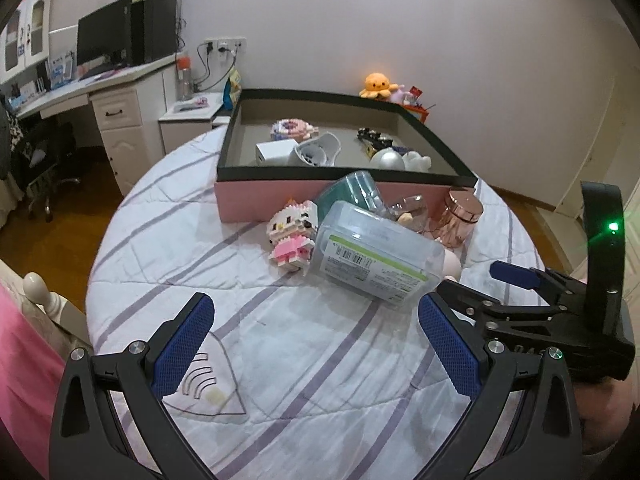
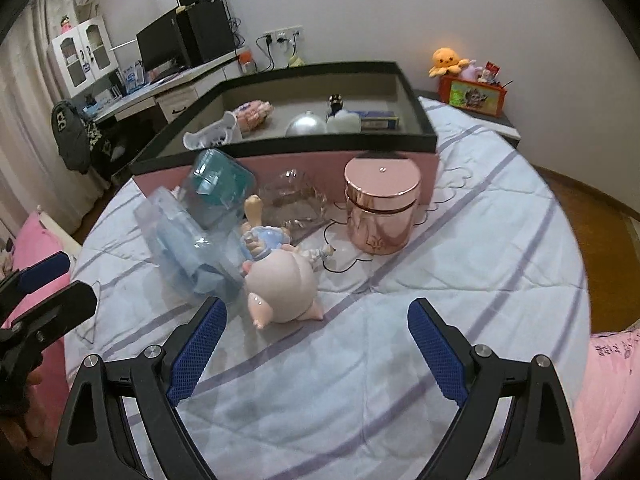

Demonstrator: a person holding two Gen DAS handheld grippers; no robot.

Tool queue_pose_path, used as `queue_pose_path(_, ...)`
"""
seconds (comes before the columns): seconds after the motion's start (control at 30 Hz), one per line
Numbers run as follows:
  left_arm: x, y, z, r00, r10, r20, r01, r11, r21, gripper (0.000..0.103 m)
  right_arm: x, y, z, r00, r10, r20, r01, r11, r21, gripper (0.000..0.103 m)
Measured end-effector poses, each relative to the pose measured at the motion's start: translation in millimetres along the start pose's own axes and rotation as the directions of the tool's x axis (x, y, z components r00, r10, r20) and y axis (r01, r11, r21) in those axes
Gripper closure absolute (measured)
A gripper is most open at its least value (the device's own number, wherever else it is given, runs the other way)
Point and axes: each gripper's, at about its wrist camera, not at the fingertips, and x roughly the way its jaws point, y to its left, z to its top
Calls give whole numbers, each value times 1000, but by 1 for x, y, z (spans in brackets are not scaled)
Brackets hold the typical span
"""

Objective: Organize rigid objects
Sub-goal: 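Grasp the clear plastic case with the left tool while the right tool grasps the baby doll figure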

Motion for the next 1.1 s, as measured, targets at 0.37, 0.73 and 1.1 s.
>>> queue_pose_path(0.37, 21, -6, 6, 999, -5, -35, 5, 1000, -15, 0, 30, 10, 14, 997, 74, -20, -75, 993, -90, 36)
queue_pose_path(0.73, 52, -16, 14, 999, -2, -41, 2, 1000, 10, 0, 10, -9, -3, 998, 61, -14, -62, 997, -37, 44)
queue_pose_path(1.1, 90, -27, 21, 992, 76, -99, -69, 995, 75, 0, 8, -18, -2, 999, 48, -14, -48, 999, -13, 44)
